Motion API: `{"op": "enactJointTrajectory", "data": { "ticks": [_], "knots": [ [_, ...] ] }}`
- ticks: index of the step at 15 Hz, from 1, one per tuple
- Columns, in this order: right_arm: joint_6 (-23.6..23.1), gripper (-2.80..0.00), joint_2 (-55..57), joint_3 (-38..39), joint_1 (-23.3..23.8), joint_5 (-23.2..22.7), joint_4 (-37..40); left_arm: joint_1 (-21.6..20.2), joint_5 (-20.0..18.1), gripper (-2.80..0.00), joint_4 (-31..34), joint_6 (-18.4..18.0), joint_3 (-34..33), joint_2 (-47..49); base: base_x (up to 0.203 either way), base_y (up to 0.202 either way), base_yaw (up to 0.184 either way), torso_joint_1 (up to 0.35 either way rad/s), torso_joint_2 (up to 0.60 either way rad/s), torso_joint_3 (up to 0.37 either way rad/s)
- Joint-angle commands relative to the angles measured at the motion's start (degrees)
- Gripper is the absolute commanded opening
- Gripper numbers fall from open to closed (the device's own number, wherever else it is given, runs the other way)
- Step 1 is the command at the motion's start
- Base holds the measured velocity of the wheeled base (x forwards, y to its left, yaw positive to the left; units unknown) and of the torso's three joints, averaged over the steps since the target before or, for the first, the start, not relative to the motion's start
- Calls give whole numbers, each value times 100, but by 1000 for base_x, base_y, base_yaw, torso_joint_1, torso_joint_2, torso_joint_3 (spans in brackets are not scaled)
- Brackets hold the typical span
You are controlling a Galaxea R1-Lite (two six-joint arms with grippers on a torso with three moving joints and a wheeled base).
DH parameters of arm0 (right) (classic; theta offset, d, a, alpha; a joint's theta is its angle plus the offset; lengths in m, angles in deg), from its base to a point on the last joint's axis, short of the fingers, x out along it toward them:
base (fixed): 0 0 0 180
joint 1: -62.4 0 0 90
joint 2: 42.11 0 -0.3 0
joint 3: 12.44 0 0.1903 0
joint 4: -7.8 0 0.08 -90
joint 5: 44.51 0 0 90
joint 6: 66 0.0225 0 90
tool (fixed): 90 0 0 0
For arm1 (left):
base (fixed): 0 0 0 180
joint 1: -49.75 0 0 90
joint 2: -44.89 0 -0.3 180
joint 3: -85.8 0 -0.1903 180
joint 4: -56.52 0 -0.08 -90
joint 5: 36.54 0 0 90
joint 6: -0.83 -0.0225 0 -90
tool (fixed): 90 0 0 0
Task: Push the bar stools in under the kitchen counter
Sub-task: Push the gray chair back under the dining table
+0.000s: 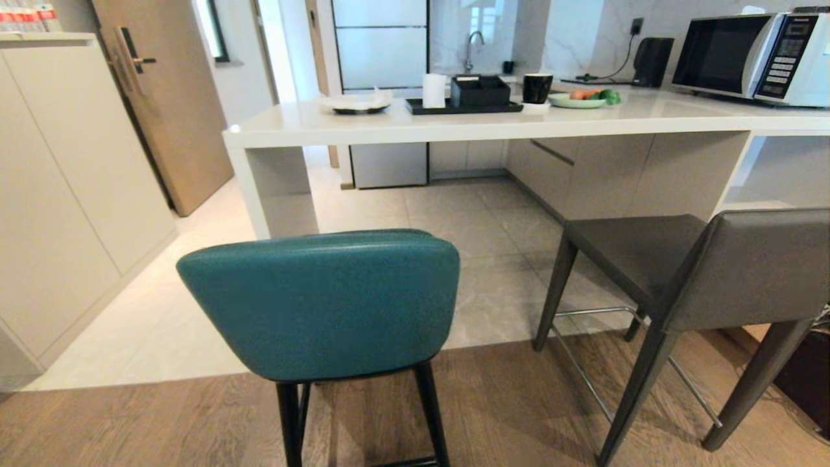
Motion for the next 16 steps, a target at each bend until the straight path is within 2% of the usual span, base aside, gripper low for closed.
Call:
{"op": "enactJointTrajectory", "data": {
  "ticks": [1, 6, 16],
  "knots": [
    [-4, -280, 10, 0, -1, -4, -1, -2, 0, -280, -6, -2, 0, 14, 0, -191, 8, -2, 2, 2],
    [-4, -280, 10, 0, -1, -4, -1, -2, 0, -280, -6, 7, 0, 14, 0, -164, 6, 4, 0, 1],
    [-4, -280, 10, 0, -1, -4, -1, -2, 0, -280, -6, 7, 0, 14, 2, 0, 5, 1, 0, 0]
  ]
}}
